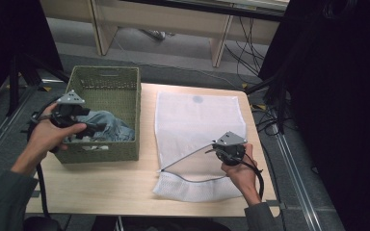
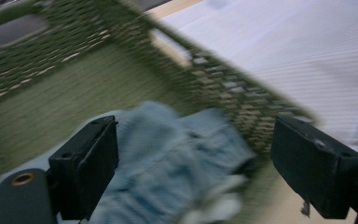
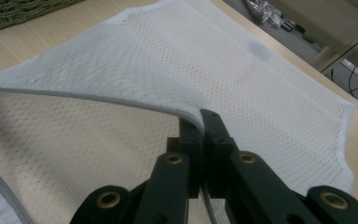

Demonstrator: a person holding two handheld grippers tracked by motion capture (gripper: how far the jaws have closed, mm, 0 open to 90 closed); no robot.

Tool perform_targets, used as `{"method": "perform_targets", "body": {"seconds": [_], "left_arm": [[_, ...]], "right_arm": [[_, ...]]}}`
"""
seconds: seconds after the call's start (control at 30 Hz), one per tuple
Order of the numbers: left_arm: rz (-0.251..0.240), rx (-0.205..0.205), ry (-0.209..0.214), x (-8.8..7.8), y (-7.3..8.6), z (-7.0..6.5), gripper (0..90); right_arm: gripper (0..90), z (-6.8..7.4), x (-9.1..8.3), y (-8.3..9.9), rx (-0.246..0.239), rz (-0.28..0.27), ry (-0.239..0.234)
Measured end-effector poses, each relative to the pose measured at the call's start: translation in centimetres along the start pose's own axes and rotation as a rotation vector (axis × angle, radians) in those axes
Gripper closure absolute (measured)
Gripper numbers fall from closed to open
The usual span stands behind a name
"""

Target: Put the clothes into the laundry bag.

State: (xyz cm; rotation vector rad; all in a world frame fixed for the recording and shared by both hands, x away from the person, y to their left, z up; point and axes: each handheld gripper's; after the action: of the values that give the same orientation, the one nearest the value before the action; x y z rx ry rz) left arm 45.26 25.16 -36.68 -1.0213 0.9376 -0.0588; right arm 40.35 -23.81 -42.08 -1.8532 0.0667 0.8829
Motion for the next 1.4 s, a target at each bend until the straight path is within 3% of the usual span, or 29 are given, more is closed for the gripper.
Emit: {"method": "perform_targets", "body": {"seconds": [0.03, 0.07, 0.13, 0.2, 0.27, 0.33, 0.37, 0.43, 0.47, 0.5, 0.53, 0.6, 0.63, 0.7, 0.77, 0.87, 0.93, 0.97, 1.0, 1.03, 1.1, 1.23, 1.3, 1.33, 1.4], "left_arm": [[0.032, 0.01, -0.002, 0.5, 0.0, 0.8, 14.8], [0.07, -0.015, 0.01, 1.1, 0.1, 1.6, 14.8], [0.079, -0.047, 0.005, 2.4, 0.3, 2.3, 14.7], [0.08, -0.076, 0.015, 3.6, 0.3, 2.0, 14.8], [0.102, -0.037, 0.042, 4.3, -0.2, 1.5, 15.1], [0.091, -0.04, 0.036, 4.8, -0.4, 1.0, 15.1], [0.132, 0.005, 0.062, 5.7, -1.0, 0.8, 15.3], [0.168, -0.012, 0.058, 7.1, -1.3, 0.9, 15.0], [0.204, 0.007, 0.073, 7.7, -1.4, 1.2, 15.0], [0.254, -0.006, 0.091, 8.3, -1.3, 1.2, 15.3], [0.254, -0.006, 0.091, 8.3, -1.3, 1.2, 15.1], [0.375, 0.042, 0.109, 10.3, -0.9, 1.4, 16.6], [0.423, 0.032, 0.134, 11.2, -0.5, 1.3, 18.8], [0.452, 0.025, 0.143, 11.8, -0.2, 1.3, 28.8], [0.487, 0.058, 0.096, 12.9, 0.1, 1.7, 46.4], [0.487, 0.052, 0.062, 13.3, 0.3, 2.2, 58.0], [0.434, 0.034, -0.03, 13.4, 0.3, 2.5, 62.2], [0.434, 0.034, -0.03, 13.4, 0.3, 2.5, 63.5], [0.398, 0.042, -0.112, 13.1, 0.0, 3.1, 64.5], [0.383, 0.04, -0.132, 12.9, -0.1, 3.4, 65.2], [0.336, -0.03, -0.167, 12.6, -0.1, 4.1, 65.8], [0.29, -0.113, -0.172, 12.2, -0.3, 5.0, 65.7], [0.282, -0.14, -0.148, 12.1, -0.2, 5.1, 65.4], [0.288, -0.179, -0.136, 12.0, -0.2, 5.0, 65.0], [0.281, -0.194, -0.113, 12.0, -0.1, 5.1, 63.9]], "right_arm": [[88.8, 0.0, 0.0, 0.0, 0.007, 0.004, -0.001], [88.8, -0.1, 0.0, 0.0, 0.008, 0.004, 0.003], [88.9, -0.1, 0.1, 0.1, 0.007, -0.003, 0.003], [88.8, -0.2, 0.1, 0.2, -0.002, 0.006, 0.002], [88.8, -0.3, 0.2, 0.2, 0.003, 0.011, 0.002], [88.8, -0.3, 0.2, 0.3, 0.006, 0.014, 0.0], [88.6, -0.2, 0.2, 0.4, -0.001, 0.015, -0.001], [88.6, -0.3, 0.3, 0.4, 0.003, 0.021, -0.001], [88.6, -0.2, 0.3, 0.4, 0.003, 0.02, -0.002], [88.4, -0.2, 0.4, 0.4, 0.0, 0.006, -0.001], [88.4, -0.2, 0.4, 0.4, 0.0, 0.006, -0.001], [88.3, -0.2, 0.3, 0.5, 0.002, 0.016, -0.001], [88.3, -0.2, 0.4, 0.5, 0.008, 0.006, 0.005], [88.3, -0.3, 0.4, 0.4, -0.002, 0.022, -0.004], [88.3, -0.2, 0.4, 0.5, -0.004, 0.018, -0.002], [88.3, -0.2, 0.4, 0.6, -0.006, 0.021, -0.001], [88.3, -0.4, 0.3, 0.6, 0.001, 0.019, 0.003], [88.3, -0.4, 0.3, 0.7, 0.0, 0.017, 0.004], [88.3, -0.4, 0.2, 0.7, 0.009, 0.019, 0.008], [88.3, -0.4, 0.3, 0.7, 0.005, 0.013, 0.007], [88.3, -0.6, 0.3, 0.6, 0.003, 0.006, 0.009], [88.3, -0.6, 0.2, 0.7, 0.007, 0.015, 0.011], [88.3, -0.7, 0.3, 0.7, 0.014, -0.004, 0.019], [88.3, -0.8, 0.3, 0.7, 0.006, 0.009, 0.013], [88.3, -0.8, 0.3, 0.7, 0.009, 0.011, 0.015]]}}
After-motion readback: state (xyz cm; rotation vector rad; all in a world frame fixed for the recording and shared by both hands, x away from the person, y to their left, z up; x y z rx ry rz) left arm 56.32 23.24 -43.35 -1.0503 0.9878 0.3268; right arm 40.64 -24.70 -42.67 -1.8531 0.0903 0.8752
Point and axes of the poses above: each handheld gripper's, and its own axes: x roughly forward along the jaws, y roughly out of its underside, z roughly to its left, and after that the axes turned 10 degrees about x, right-handed
